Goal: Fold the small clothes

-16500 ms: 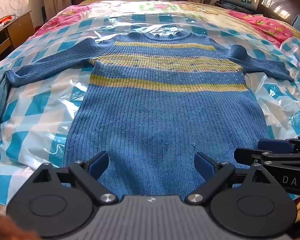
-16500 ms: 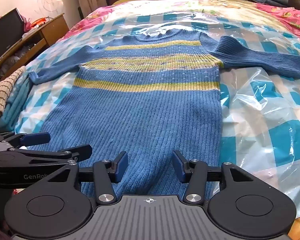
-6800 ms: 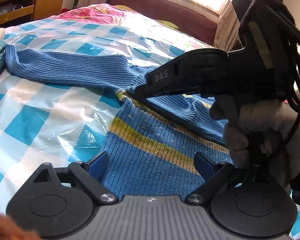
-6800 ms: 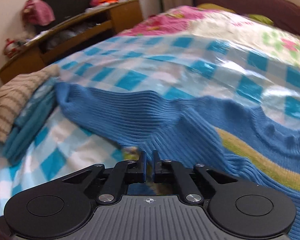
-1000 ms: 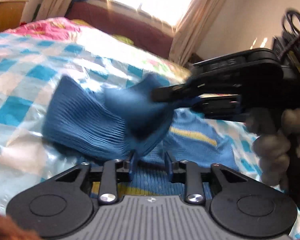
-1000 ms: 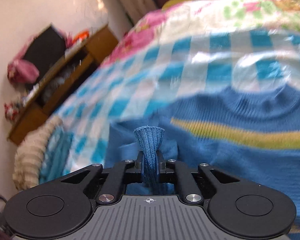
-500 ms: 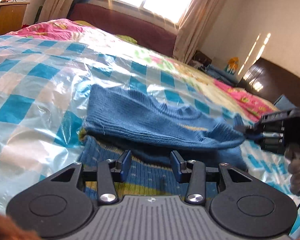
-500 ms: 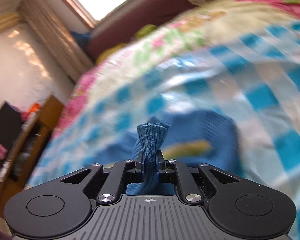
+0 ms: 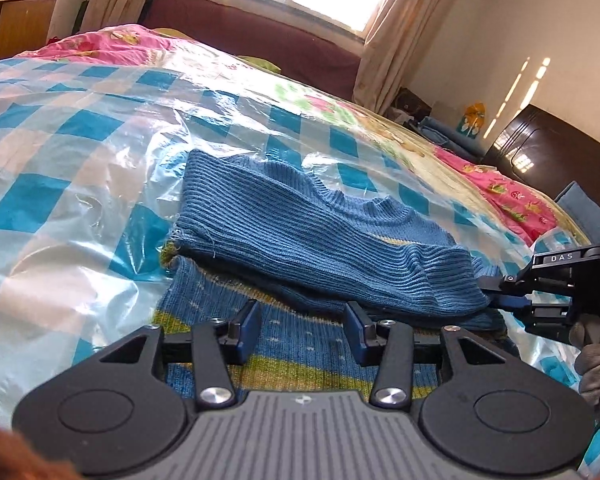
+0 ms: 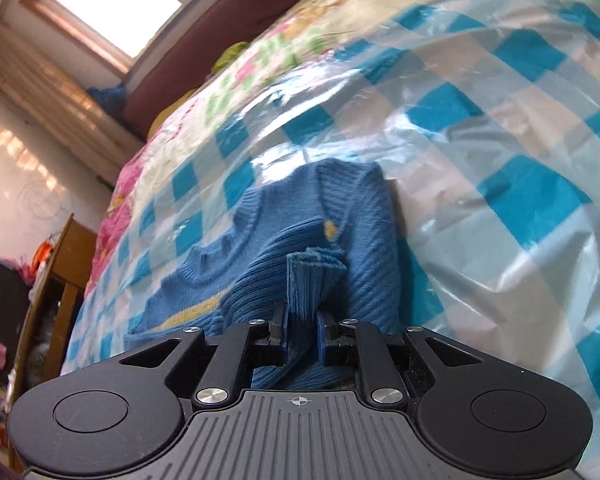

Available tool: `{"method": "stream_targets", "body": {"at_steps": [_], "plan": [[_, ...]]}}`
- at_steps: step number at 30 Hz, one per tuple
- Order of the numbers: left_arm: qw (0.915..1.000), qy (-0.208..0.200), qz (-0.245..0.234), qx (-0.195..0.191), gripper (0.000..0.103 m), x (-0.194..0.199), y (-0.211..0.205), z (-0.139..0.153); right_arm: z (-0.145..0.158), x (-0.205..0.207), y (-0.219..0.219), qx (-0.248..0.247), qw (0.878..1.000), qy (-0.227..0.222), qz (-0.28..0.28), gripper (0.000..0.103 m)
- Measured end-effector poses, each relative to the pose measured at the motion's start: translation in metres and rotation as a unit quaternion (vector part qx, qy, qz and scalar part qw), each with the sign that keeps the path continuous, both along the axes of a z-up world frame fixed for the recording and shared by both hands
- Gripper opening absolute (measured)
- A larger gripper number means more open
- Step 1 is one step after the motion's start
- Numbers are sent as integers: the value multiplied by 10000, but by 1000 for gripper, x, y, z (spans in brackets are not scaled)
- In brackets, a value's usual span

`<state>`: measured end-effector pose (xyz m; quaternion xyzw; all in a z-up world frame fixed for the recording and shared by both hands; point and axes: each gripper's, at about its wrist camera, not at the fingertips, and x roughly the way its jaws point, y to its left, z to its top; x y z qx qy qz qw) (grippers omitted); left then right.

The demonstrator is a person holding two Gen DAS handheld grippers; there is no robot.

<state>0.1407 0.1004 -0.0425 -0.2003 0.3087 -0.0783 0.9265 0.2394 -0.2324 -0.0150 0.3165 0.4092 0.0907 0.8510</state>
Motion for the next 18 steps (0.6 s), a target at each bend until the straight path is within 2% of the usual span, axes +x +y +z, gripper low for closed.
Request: {"method": "stream_targets", "body": {"at_steps": [4,7,9,12,14,16,18], "plan": [[10000,12,31,-75,49,0,3,0,0,3,-4,120,9997,92,-170,18],[9999,-7,61,-85,49,-1,4,0,13,8,7,-78,10000,-4,-3,11],[9999,-31,94,-89,49,-2,5,1,30,11,15,-6,9996,-282,94,10],[9998,-42,124,-128,49,-3,6,1,59,5,20,256,9951,-934,177,9],[9998,-20,118,-137,49,-2,7,0,67,-4,19,267,9913,-1275,205,9],[9999,-13,103,-124,50,-2,6,1,56,-9,15,135,9926,-1199,145,9],[9999,-7,79,-95,50,-2,5,1,29,-7,8,-165,9977,-651,15,9]]}}
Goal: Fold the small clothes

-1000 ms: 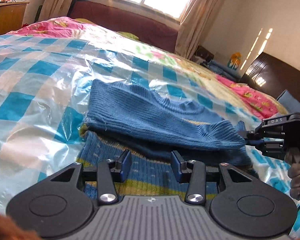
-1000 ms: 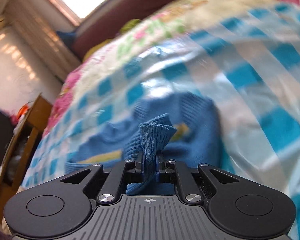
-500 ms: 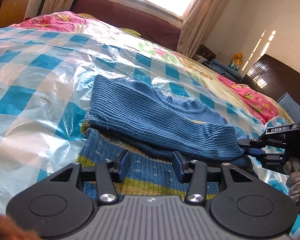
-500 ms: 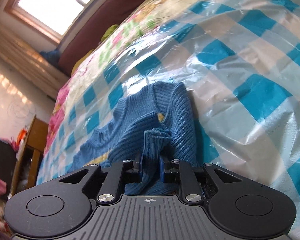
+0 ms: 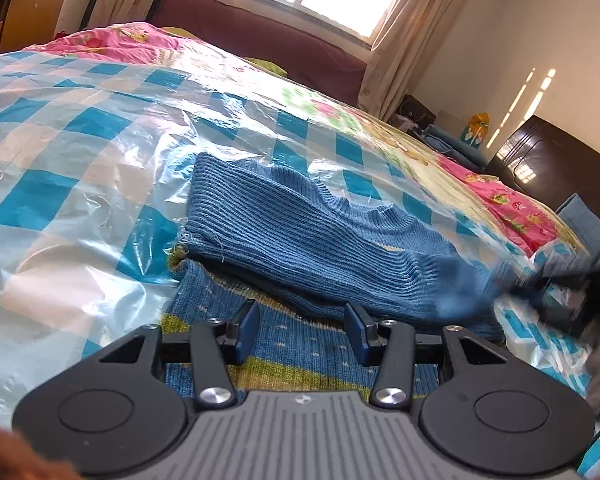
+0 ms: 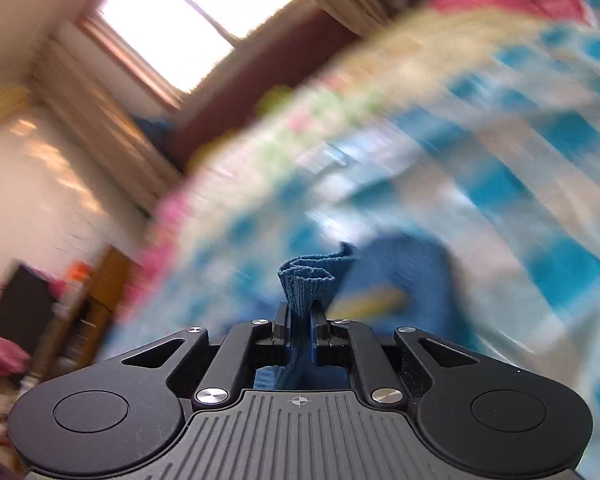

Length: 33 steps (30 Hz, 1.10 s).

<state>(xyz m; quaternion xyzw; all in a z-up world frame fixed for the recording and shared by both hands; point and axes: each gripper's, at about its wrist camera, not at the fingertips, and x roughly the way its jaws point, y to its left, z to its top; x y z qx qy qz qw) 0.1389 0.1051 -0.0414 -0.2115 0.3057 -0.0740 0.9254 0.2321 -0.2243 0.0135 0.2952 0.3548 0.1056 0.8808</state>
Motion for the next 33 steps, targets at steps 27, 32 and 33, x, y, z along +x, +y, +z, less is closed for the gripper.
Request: {"method": "stream_targets", "body": {"at_steps": [27,32,33], "plan": [[9984,-403,282,295,51,8,1,27,13,-9,3,-1295,9907,-254,341,23],[9962,-227,256,805,51,48,-3,26,-2,13,29,-1453,9861,-161,787,23],[9952,-126,262,936,51,56,-4,22,-8,18,30,-1528,9852,-109,768,23]]}}
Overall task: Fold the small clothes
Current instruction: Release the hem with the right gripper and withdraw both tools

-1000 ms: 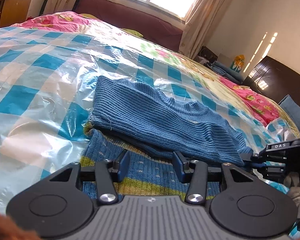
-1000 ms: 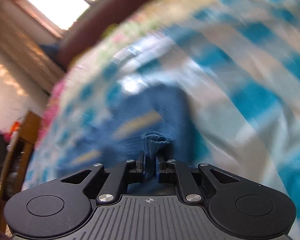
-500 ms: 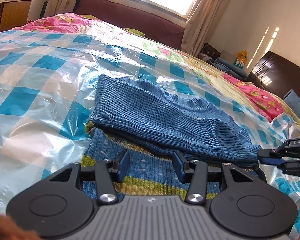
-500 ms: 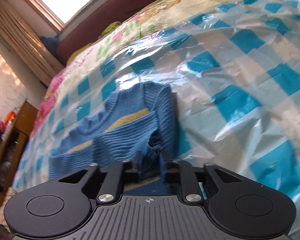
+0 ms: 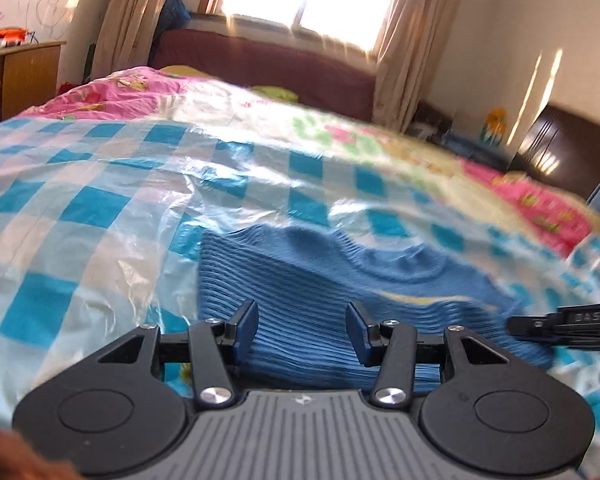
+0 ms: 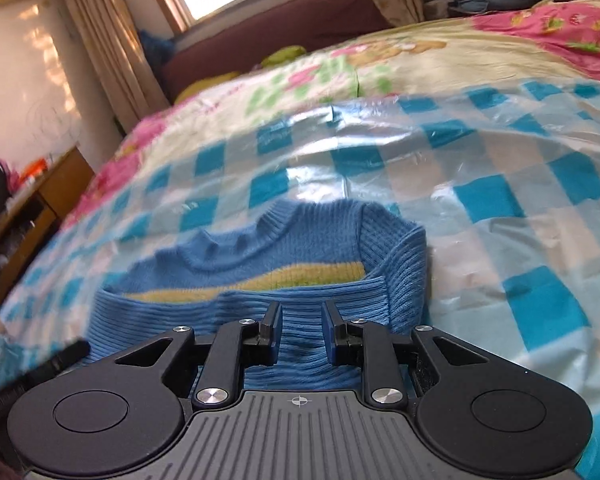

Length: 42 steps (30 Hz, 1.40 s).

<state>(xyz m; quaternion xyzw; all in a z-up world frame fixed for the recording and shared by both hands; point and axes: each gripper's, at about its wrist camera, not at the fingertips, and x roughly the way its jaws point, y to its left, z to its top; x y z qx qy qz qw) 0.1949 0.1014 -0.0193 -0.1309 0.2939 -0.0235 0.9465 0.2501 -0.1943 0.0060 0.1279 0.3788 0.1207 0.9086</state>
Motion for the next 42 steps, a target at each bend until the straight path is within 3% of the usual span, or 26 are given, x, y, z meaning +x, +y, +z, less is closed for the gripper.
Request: {"method": "stream_targets", "body": {"at_steps": [5,9,11,14,18,22,28,32,42], "plan": [[9991,314,-66,265,51,13,5,-19,-26,21,-15,-171,9993,233,-226,11],[9991,311,-45,288,51,4,6,-13,-22,22,-19,-216,9992,198,-284,12],[9992,285,-35,282,51,-1,8,-9,-14,13,-17,-255,9993,86,-265,22],[9987,383,3,345,51,-5,11,-11,-6,-4,-15,-288,9995,-129,-77,22],[9969,582,-16,525,52,-3,8,-13,-22,-6,-12,-609,9980,123,110,19],[9972,557,43,499,52,-13,10,0,-12,-9,-18,-346,9994,93,-37,21],[9963,802,41,319,52,-52,27,7,4,-34,-37,-188,9998,84,0,23],[9939,1080,6,207,52,-90,36,10,2,-66,-53,127,9984,513,178,24],[9827,1772,-543,-56,52,-171,24,15,3,-163,-69,-55,9881,1305,810,32]]}}
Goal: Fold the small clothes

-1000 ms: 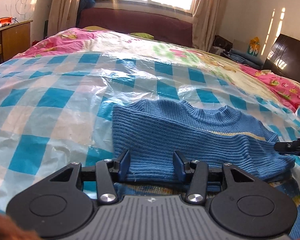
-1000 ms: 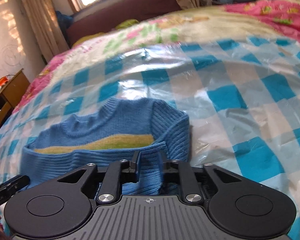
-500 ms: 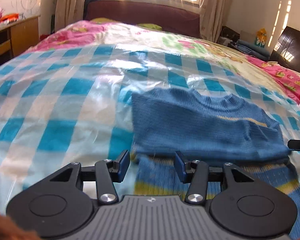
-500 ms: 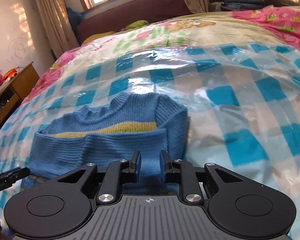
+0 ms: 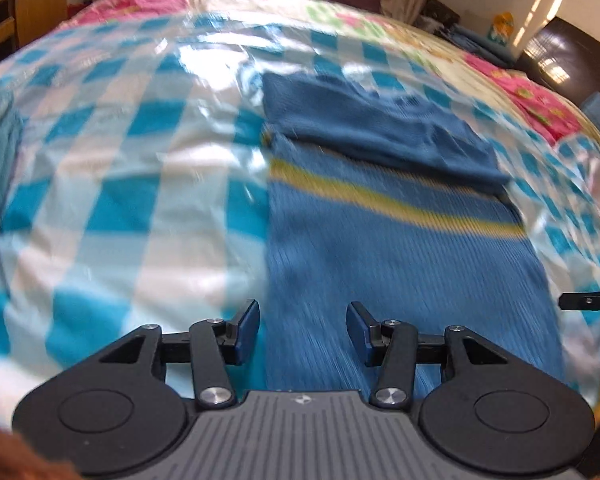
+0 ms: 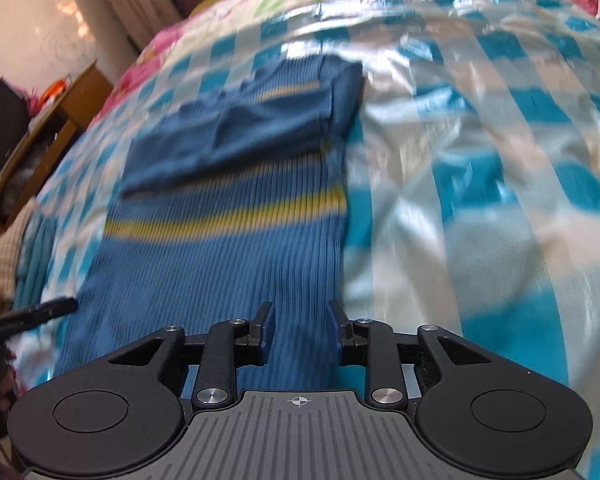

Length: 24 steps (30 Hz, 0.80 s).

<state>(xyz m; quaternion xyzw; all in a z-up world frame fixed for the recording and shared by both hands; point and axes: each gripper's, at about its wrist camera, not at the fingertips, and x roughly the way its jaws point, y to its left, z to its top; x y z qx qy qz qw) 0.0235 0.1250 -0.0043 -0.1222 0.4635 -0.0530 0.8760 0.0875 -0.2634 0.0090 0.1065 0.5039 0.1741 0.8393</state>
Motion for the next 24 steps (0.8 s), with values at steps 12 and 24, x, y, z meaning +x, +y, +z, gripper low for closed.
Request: {"method": "stream_targets", "body": {"at_steps": [12,24], "plan": [[9982,461,-339,-194,51,-23,-12,-7,-15,-49,-10,129,9961,863,143,34],[9975,635,-213,-215,29,-23,-9,-10,-34,-45,-5,548,9915,1183,19,33]]}}
